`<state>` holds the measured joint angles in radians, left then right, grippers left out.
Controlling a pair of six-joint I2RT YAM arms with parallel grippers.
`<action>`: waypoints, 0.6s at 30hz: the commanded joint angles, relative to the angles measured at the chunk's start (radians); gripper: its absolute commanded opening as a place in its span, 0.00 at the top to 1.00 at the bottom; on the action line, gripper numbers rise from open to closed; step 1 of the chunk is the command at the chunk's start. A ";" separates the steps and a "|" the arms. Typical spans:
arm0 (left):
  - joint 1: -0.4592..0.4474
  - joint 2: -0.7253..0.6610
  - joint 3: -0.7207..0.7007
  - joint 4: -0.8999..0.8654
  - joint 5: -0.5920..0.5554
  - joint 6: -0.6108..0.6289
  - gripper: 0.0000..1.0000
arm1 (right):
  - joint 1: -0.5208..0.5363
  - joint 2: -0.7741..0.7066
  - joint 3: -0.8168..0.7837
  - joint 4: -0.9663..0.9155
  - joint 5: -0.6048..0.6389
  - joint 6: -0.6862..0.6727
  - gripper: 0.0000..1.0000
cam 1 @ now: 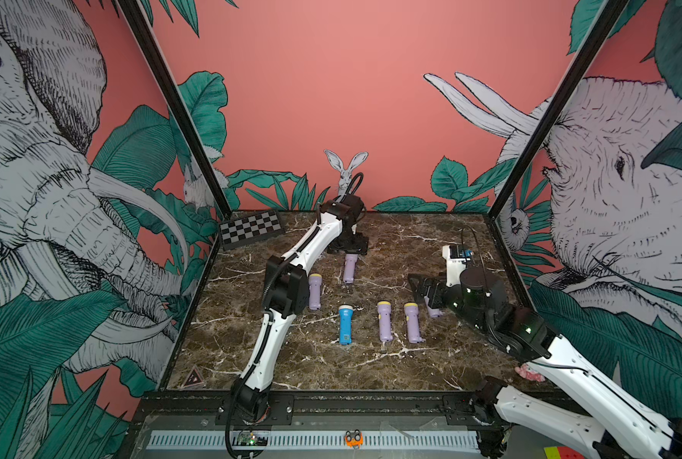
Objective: Close the plug at the bottom of the flashlight
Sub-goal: Place the flashlight at the center of the board.
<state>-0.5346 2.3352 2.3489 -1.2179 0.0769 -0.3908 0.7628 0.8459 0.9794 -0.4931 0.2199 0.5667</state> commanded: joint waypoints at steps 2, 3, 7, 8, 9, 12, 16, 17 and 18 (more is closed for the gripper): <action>0.033 -0.401 -0.271 0.085 -0.043 -0.032 0.04 | -0.003 0.002 0.017 0.000 -0.007 -0.028 0.01; 0.035 -0.460 -0.345 0.106 -0.047 -0.039 0.04 | -0.003 0.005 0.015 0.001 -0.008 -0.030 0.01; 0.033 -0.667 -0.671 0.152 -0.080 -0.082 0.02 | -0.003 0.020 -0.010 0.027 -0.025 -0.028 0.01; 0.032 -0.723 -0.761 0.185 -0.080 -0.094 0.02 | -0.003 0.024 -0.016 0.036 -0.029 -0.026 0.01; 0.033 -0.760 -0.829 0.201 -0.080 -0.106 0.02 | -0.003 0.026 -0.020 0.043 -0.034 -0.025 0.01; 0.033 -0.843 -1.016 0.256 -0.082 -0.143 0.01 | -0.003 0.039 -0.034 0.066 -0.047 -0.020 0.01; 0.033 -0.856 -1.191 0.376 -0.007 -0.205 0.01 | -0.003 0.056 -0.046 0.091 -0.081 -0.002 0.01; 0.032 -0.845 -1.213 0.405 0.007 -0.216 0.01 | -0.003 0.060 -0.048 0.096 -0.090 0.001 0.01; 0.031 -0.834 -1.226 0.421 0.018 -0.222 0.02 | -0.003 0.065 -0.051 0.099 -0.096 0.002 0.01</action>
<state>-0.4995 1.5066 1.1584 -0.8986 0.0490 -0.5533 0.7628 0.9058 0.9382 -0.4492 0.1558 0.5564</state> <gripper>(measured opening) 0.987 0.986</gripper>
